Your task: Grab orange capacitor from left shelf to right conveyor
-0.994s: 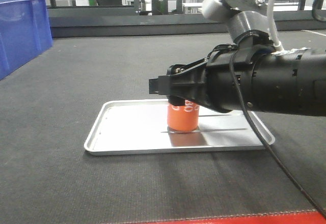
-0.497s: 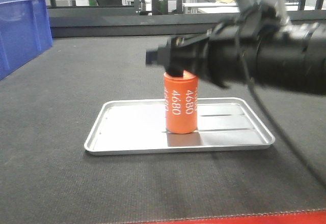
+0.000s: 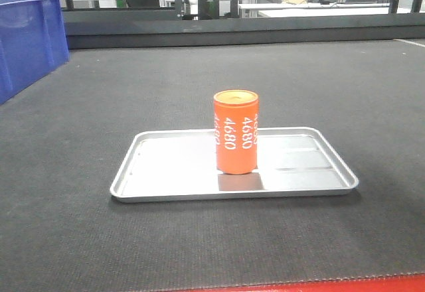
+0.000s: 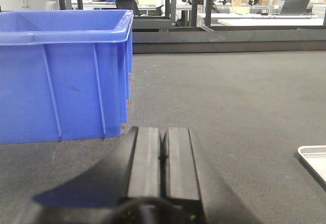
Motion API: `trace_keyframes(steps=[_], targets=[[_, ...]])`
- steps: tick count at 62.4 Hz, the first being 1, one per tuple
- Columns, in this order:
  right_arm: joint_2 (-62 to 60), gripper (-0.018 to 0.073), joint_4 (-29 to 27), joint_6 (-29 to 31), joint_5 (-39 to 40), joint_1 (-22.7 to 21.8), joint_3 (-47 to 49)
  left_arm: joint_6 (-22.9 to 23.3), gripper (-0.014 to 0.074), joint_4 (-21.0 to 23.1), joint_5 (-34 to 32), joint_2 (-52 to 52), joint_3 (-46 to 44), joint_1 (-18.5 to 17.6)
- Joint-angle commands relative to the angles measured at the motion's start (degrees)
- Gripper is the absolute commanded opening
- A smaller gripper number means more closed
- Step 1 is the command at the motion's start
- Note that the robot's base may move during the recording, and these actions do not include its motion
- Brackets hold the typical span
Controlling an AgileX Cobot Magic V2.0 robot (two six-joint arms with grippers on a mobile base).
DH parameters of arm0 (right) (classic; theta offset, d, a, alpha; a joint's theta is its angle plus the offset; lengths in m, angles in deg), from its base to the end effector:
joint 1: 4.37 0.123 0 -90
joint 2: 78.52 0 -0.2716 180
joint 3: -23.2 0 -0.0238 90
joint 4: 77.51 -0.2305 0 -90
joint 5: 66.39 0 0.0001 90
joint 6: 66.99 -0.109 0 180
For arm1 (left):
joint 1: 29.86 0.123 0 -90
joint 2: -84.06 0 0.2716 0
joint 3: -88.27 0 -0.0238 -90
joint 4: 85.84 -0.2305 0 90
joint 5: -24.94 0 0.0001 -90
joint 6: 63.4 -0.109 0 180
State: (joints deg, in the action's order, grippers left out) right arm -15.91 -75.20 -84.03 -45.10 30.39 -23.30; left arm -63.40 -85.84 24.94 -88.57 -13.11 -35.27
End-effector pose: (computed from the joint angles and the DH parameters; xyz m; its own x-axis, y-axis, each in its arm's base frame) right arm 0.1713 0.1208 0.3152 -0.1196 0.2297 -0.9659 -0.5705 0.7803 0.2562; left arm 0.0674 -0.0064 0.2052 0.0696 -0.0066 -0.9976 0.0943 0.9955 0.0000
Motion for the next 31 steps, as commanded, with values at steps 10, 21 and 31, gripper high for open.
trace_keyframes(steps=[10,21,31], targets=[[-11.29,0.0078,-0.08,0.59,2.30,-0.29,1.56,0.00,-0.0105,0.31,-5.18,0.58,-0.34,-0.22],[-13.42,0.0078,-0.08,5.69,4.57,-2.50,1.56,0.00,-0.0105,0.31,-5.18,0.58,-0.34,-0.22],[-15.31,0.0059,-0.43,9.60,-1.69,-12.21,1.47,0.00,-0.0105,0.31,-5.18,0.58,-0.34,-0.22]])
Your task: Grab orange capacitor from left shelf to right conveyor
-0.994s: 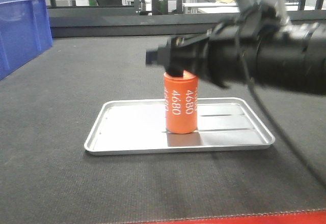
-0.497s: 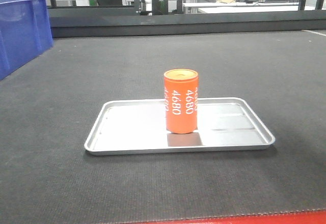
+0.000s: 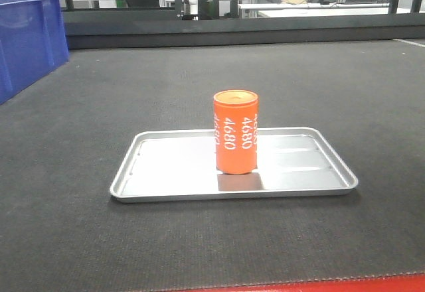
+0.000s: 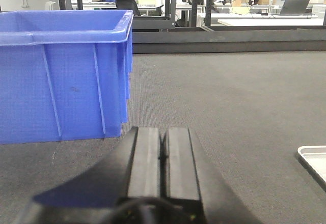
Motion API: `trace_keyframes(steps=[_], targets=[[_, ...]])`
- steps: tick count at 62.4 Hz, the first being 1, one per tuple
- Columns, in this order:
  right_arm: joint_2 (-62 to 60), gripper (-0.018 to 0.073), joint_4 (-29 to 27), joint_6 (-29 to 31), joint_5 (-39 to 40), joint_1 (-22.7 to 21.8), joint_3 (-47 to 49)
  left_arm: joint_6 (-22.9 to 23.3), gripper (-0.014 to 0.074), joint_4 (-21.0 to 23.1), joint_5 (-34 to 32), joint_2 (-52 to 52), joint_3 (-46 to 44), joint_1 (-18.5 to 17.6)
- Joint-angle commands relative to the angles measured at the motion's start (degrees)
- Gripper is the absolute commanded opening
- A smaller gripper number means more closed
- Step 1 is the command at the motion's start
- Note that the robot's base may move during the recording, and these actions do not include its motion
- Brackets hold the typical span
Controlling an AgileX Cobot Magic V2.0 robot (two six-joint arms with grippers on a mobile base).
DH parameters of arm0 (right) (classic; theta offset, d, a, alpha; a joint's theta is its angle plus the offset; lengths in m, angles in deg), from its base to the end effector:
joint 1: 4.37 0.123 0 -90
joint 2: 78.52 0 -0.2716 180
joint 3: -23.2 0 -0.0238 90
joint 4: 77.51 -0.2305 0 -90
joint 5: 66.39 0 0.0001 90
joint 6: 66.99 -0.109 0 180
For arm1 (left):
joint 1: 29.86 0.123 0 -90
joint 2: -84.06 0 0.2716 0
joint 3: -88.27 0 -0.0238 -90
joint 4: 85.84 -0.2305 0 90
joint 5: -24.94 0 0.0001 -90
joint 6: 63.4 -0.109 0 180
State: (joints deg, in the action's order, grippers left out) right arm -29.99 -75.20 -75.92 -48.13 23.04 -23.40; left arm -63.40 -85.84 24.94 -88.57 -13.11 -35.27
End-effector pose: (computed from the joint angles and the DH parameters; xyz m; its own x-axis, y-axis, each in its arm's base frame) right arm 0.1396 0.0740 0.3542 0.1448 0.2072 -0.9675 -0.4916 0.8637 0.1114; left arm 0.0674 -0.0064 0.2052 0.0696 -0.0066 -0.9976 0.0943 0.9955 0.0000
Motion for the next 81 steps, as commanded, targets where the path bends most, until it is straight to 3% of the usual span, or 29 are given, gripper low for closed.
trace_keyframes(steps=[1,12,22,34,46,81], targets=[[-1.66,0.0053,-0.90,1.42,0.17,-6.51,1.58,0.00,-0.0105,0.31,-5.18,0.58,-0.34,-0.22],[-7.70,0.0050,-2.93,2.25,-8.11,-20.29,1.50,0.00,-0.0105,0.31,-5.18,0.58,-0.34,-0.22],[-14.21,0.0050,-2.81,5.99,-12.13,-25.51,-1.45,0.00,-0.0105,0.31,-5.18,0.58,-0.34,-0.22],[-27.34,0.0050,-3.00,6.11,-11.63,-25.85,-14.14,0.00,-0.0105,0.31,-5.18,0.58,-0.34,-0.22],[-36.28,0.0050,-3.13,4.87,-6.00,-25.85,-26.60,0.00,-0.0105,0.31,-5.18,0.58,-0.34,-0.22],[-38.19,0.0051,-1.50,4.43,-7.25,-25.76,-32.12,0.00,-0.0105,0.31,-5.18,0.58,-0.34,-0.22]])
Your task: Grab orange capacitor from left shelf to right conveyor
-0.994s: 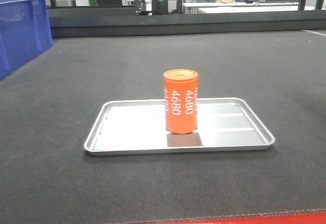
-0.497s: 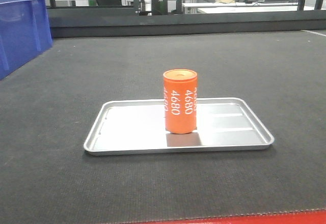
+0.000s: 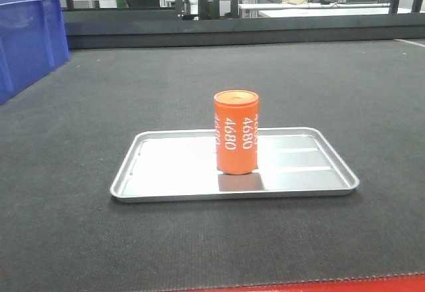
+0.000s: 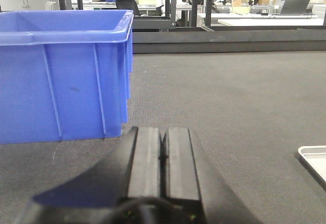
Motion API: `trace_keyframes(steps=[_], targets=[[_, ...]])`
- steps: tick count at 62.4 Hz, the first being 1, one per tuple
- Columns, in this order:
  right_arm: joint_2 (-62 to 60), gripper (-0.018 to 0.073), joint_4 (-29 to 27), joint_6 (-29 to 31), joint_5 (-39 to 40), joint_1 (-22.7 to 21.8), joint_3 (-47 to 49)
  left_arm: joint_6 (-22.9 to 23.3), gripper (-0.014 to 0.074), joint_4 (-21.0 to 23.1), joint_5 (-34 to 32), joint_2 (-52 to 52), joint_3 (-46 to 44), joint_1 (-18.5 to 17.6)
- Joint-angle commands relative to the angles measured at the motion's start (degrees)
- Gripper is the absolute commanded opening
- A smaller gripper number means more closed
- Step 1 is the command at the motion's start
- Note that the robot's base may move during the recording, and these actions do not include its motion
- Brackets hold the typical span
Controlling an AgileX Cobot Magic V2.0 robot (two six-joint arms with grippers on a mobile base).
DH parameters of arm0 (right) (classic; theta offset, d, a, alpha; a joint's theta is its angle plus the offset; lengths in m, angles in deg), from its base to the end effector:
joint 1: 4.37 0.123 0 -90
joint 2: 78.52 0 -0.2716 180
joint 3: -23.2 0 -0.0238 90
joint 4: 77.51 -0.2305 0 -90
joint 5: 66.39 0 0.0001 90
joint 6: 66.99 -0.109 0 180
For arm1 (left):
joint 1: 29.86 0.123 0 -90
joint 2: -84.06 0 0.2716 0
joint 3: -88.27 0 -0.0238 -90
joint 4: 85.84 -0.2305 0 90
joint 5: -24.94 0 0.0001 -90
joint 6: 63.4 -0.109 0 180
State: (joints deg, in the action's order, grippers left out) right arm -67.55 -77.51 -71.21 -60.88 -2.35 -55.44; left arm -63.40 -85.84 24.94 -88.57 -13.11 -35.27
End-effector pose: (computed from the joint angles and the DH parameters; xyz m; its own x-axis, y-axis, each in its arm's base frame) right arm 0.0721 0.0025 0.2112 0.0999 0.0772 -0.9920 -0.0427 0.9964 0.0732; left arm 0.0674 -0.0064 0.2052 0.0696 -0.0066 -0.9976 0.0943 0.9955 0.0000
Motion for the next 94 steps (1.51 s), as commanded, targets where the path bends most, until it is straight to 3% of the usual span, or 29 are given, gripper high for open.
trace_keyframes(steps=[1,15,51,94], targets=[[-1.14,0.0051,0.82,-0.27,5.34,-0.37,-0.08,0.00,-0.0105,0.31,-5.18,0.58,-0.34,-0.22],[-4.54,0.0051,0.47,-0.27,1.70,-0.28,-0.15,0.00,-0.0105,0.31,-5.18,0.58,-0.34,-0.22],[-4.54,0.0049,0.42,-0.27,5.74,-0.29,-0.10,0.00,-0.0105,0.31,-5.18,0.58,-0.34,-0.22],[-4.54,0.0049,0.42,-0.27,5.23,-0.29,-0.10,0.00,-0.0105,0.31,-5.18,0.58,-0.34,-0.22]])
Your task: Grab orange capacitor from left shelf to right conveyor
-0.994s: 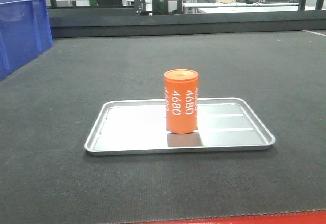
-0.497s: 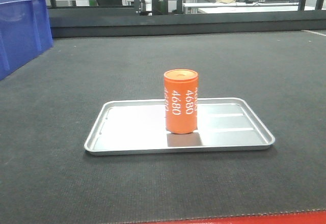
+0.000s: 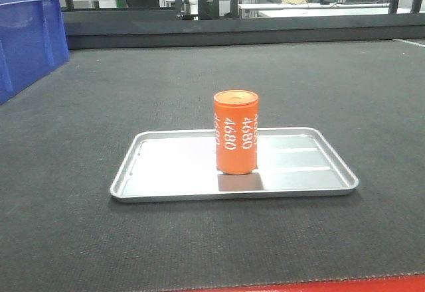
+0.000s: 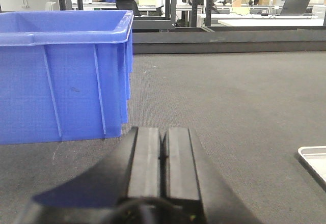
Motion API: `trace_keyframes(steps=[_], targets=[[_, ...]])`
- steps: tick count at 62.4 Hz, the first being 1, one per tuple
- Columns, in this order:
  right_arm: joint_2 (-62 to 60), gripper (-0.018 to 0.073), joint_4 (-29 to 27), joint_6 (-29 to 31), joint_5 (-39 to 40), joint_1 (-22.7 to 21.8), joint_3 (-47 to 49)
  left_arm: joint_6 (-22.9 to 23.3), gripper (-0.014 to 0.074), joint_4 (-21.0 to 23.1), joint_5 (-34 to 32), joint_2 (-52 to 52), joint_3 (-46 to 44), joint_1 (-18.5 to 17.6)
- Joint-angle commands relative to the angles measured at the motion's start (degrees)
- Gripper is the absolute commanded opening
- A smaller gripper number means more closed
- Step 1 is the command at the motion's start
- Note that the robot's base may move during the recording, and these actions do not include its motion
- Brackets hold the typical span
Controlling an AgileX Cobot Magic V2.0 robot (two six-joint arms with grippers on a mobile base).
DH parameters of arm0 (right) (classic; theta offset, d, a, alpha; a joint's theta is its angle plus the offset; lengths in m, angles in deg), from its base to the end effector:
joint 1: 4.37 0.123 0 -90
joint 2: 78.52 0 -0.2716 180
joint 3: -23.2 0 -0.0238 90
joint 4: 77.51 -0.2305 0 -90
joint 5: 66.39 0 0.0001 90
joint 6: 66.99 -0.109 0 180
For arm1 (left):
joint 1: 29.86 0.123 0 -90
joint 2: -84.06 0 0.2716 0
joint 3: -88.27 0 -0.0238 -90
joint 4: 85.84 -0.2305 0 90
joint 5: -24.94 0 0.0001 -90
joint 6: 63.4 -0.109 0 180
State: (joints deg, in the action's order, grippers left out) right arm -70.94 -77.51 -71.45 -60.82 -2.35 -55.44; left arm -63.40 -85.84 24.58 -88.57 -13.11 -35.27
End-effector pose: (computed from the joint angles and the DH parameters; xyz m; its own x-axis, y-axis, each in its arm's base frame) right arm 0.0667 0.0024 0.2154 0.1591 0.0834 -0.9837 -0.0478 0.9959 0.0767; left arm 0.0673 -0.0064 0.2059 0.0759 -0.0072 -0.9971 0.0943 0.9955 0.0000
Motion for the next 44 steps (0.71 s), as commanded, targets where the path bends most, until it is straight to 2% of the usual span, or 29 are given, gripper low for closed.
trace_keyframes(steps=[1,44], targets=[[-1.15,0.0049,0.42,-0.03,5.17,-0.29,-0.10,0.00,-0.0105,0.31,-4.82,0.58,-0.34,-0.22],[-1.15,0.0049,0.42,-0.03,5.17,-0.29,-0.10,0.00,-0.0105,0.31,-4.82,0.58,-0.34,-0.22]])
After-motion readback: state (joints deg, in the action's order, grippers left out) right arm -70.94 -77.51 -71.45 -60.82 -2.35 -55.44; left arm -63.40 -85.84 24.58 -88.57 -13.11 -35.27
